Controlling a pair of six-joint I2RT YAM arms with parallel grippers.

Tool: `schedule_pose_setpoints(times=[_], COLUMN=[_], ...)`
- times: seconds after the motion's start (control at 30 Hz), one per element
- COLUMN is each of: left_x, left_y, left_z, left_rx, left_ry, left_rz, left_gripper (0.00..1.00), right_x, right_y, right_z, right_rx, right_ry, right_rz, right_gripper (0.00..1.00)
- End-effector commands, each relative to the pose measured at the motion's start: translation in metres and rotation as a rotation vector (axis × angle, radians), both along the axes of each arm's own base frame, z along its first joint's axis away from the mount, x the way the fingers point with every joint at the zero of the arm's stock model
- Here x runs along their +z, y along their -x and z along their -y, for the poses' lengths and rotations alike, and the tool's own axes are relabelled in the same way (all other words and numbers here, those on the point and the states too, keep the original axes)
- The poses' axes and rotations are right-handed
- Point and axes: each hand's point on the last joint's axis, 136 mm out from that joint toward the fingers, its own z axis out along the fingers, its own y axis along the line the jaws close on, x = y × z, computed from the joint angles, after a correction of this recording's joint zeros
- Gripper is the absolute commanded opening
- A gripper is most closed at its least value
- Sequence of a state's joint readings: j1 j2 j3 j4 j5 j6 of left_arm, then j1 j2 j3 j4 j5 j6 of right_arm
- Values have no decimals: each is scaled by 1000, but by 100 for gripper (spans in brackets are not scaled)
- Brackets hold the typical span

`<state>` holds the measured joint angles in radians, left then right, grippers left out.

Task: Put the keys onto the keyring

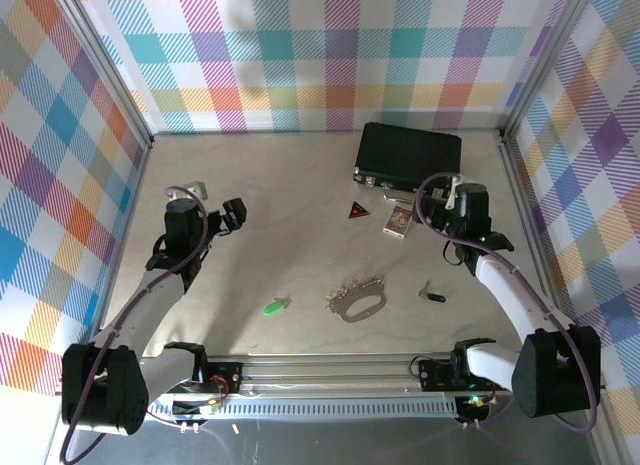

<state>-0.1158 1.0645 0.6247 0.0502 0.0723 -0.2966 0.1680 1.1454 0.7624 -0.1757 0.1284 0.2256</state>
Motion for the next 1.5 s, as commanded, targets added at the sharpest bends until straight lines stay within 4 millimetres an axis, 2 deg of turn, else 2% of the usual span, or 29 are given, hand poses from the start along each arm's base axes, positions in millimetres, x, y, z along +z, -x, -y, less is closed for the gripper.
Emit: schedule_pose_setpoints(times=[0.0,0.1,0.2,0.3,0.47,0.6,0.7,0.8,1.1,1.27,1.47], left_x=[-20,-6,11,12,11,19,23,23,32,34,36], left_y=[42,64,83,94,103,107,109,111,116,119,119], left_z=[46,73,93,100,111,115,117,118,119,121,121], left_rx=[-186,-311,-408,-445,-506,-536,-542,-548,-570,-585,-592], left_ry=[126,137,158,198,247,282,300,315,335,342,345], left_rz=[-200,-194,-152,-150,-142,-95,-74,-68,-22,-9,9], left_gripper=[100,100,100,100,100,100,100,100,100,100,100], right_x=[-10,-9,-11,-14,-22,-41,-62,-77,-104,-113,-123], right_y=[44,77,114,148,194,218,224,223,210,206,204], right_z=[-43,-81,-110,-131,-160,-184,-198,-206,-225,-228,-233], right_rx=[169,325,438,514,601,658,671,658,631,615,612], right_ry=[-59,-81,-116,-141,-195,-183,-165,-166,-182,-161,-143], right_rz=[-190,-269,-372,-455,-565,-636,-687,-709,-727,-735,-756], right_gripper=[99,99,99,99,99,90,84,76,59,47,42])
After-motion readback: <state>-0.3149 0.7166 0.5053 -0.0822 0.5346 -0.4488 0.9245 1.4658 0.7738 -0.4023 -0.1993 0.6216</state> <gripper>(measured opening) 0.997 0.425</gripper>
